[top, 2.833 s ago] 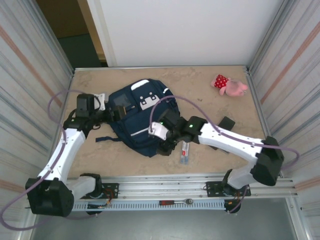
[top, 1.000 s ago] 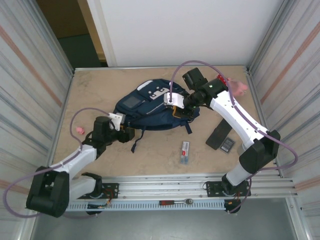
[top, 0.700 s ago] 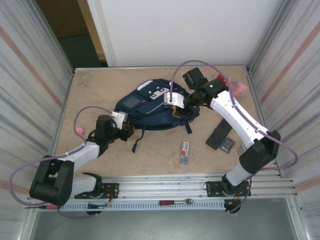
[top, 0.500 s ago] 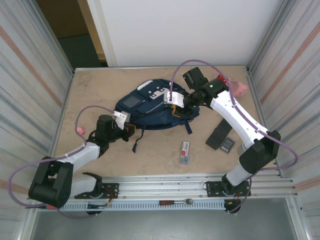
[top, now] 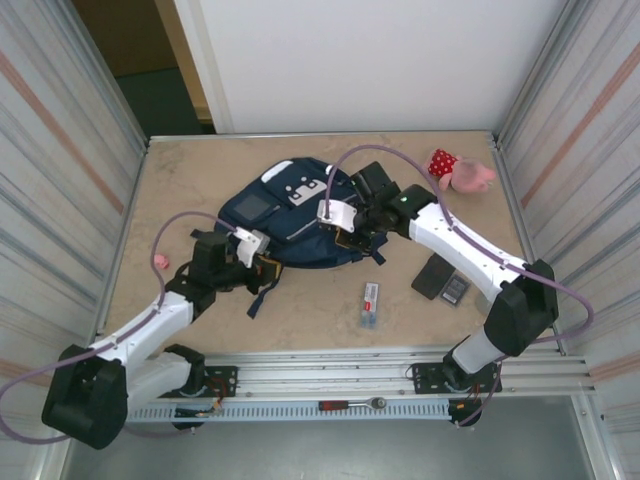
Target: Pack books, pencil case, and school supplies into a backpack
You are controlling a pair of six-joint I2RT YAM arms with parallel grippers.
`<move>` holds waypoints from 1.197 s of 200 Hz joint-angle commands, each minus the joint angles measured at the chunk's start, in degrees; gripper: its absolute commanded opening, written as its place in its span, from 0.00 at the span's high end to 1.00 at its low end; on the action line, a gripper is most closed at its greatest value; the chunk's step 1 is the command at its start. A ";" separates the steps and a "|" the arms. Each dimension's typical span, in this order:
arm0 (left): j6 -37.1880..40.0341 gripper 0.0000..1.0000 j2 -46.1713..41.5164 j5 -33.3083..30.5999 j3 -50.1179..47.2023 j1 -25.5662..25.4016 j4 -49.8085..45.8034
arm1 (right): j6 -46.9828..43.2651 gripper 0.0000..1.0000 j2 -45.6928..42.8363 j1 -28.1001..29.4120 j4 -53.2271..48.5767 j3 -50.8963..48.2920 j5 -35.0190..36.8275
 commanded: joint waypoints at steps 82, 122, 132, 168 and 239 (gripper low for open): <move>-10.20 1.00 10.33 -7.91 6.08 -9.59 -2.33 | 38.17 0.32 -9.25 -0.81 16.08 -14.67 -4.42; -9.50 1.00 9.95 -10.46 5.29 -9.63 -5.26 | 73.23 0.28 -18.43 -10.29 11.35 -21.81 -14.05; -9.39 1.00 9.68 -10.96 5.03 -9.58 -5.58 | 78.05 0.28 -20.37 -10.47 9.76 -24.11 -12.31; -9.26 1.00 8.91 -11.02 4.11 -9.67 -5.78 | 93.11 0.26 -21.20 -12.59 15.91 -31.34 -15.54; -9.16 1.00 9.84 -10.81 3.30 -11.25 -5.41 | 102.61 0.41 -10.62 -11.06 31.54 -35.31 -11.46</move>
